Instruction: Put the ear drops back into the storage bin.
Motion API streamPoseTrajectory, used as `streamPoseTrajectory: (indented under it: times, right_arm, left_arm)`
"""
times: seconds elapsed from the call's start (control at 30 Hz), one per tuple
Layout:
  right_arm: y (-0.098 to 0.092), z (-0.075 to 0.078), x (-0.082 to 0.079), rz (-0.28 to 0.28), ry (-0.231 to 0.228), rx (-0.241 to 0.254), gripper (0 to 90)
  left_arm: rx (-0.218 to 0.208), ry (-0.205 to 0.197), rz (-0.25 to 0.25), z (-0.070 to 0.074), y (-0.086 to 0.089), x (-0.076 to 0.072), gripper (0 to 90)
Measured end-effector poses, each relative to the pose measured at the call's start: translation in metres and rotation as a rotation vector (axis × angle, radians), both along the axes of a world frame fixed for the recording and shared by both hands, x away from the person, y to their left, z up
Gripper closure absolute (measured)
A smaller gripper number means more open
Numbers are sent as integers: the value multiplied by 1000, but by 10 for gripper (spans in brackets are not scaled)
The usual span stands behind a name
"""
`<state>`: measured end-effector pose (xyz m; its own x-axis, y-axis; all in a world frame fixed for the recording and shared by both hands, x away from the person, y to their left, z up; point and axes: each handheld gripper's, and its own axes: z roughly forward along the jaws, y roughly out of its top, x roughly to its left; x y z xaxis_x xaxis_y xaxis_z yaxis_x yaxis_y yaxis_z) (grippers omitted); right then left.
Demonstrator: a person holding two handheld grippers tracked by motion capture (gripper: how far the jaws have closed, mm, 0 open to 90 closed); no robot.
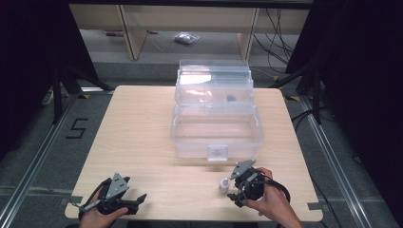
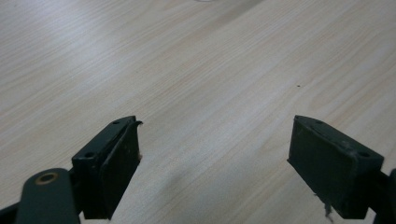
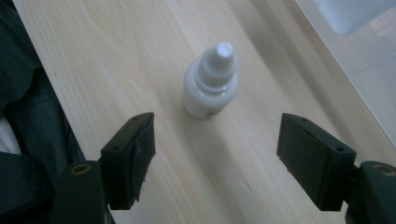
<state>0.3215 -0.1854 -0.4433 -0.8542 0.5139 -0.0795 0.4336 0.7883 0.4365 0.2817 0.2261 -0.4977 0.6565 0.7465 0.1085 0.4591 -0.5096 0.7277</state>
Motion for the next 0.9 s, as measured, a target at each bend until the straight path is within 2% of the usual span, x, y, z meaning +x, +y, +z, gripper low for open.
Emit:
streamPoseTrajectory:
  times: [0.13,0.3,0.43,0.5,0.57,0.6,0.63,0.67,0.7,0.77,0.83,0.87,0.9]
  right_arm:
    - [11,-1,7,54,9,-35,318]
    - [22,-3,15,85,22,-73,334]
    - [30,-7,20,101,32,-97,363]
    - [31,-8,20,89,45,-101,370]
    - [35,-11,25,122,46,-117,389]
    - [36,-12,26,112,41,-131,393]
    - [36,-12,27,128,43,-129,402]
    - [38,-12,27,115,65,-143,410]
    - [38,-12,27,115,65,-143,410]
    - [41,-13,29,149,80,-150,438]
    - [43,-15,29,139,83,-162,461]
    - [43,-15,30,154,86,-164,467]
    - [44,-15,30,132,93,-169,474]
  left_arm:
    - [0,8,-9,0,0,1,159]
    - [2,0,-2,0,0,0,159]
    - [-3,0,-2,0,0,0,159]
    - [2,0,-1,0,0,0,159]
    - [-4,0,0,0,0,0,159]
    - [-4,0,-1,0,0,0,159]
    - [-2,1,-2,0,0,0,159]
    - [2,0,-2,0,0,0,159]
    - [2,0,-2,0,0,0,159]
    - [-6,1,-4,-1,0,0,159]
    - [-1,0,-5,0,0,0,159]
    - [-1,0,-2,0,0,0,159]
    - [-3,0,-3,0,0,0,159]
